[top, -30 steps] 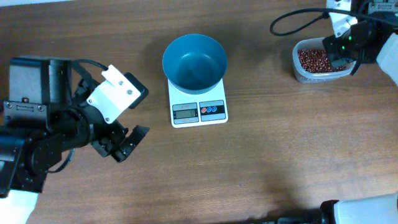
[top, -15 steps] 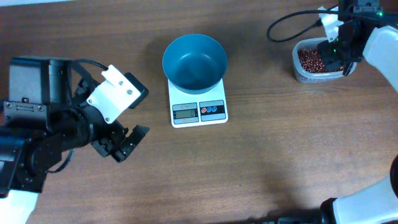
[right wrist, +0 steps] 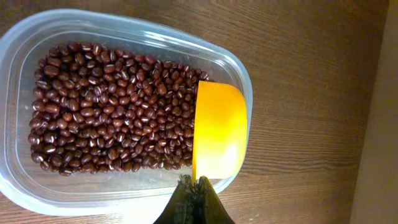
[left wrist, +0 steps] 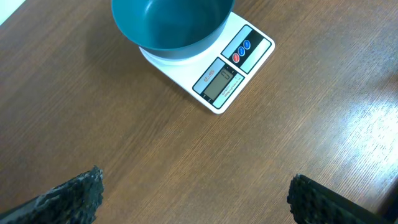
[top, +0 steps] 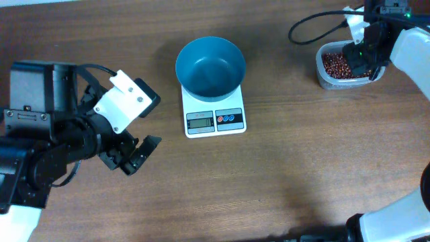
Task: Scoop item into bowl and weigh 50g on scale
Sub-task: 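Drag the yellow scoop through the beans to fill it, right gripper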
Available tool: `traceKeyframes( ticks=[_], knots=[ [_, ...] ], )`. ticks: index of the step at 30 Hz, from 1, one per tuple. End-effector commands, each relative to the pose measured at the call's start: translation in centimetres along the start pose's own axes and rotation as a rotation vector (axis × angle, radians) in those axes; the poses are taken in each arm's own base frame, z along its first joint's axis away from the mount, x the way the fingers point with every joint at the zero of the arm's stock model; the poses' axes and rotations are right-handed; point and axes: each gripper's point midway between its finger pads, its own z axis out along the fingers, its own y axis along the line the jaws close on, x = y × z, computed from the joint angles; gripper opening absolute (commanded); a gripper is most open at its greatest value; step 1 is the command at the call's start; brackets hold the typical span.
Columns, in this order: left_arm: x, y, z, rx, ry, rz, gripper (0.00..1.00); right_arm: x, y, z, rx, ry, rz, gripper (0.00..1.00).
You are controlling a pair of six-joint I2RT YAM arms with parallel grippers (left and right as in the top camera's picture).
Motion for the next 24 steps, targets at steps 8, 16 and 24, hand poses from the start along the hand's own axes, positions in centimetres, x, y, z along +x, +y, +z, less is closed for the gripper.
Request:
traceKeyframes(
  ticks=[8,16,24],
  knots=[
    [-0.5,0.3,-0.5,-0.012,-0.014,0.018,0.99,-0.6,-0.6,0.1,0.029,-0.012,0.011,0.04],
    [-0.5,0.3,-0.5,-0.012,-0.014,0.018,0.99,-0.3,-0.6,1.1,0.053,0.017,0.005,0.04],
    [-0.5,0.3,-0.5,-0.012,-0.014,0.018,0.99,-0.5,-0.2,1.1,0.041,0.012,0.0,0.04]
  ],
)
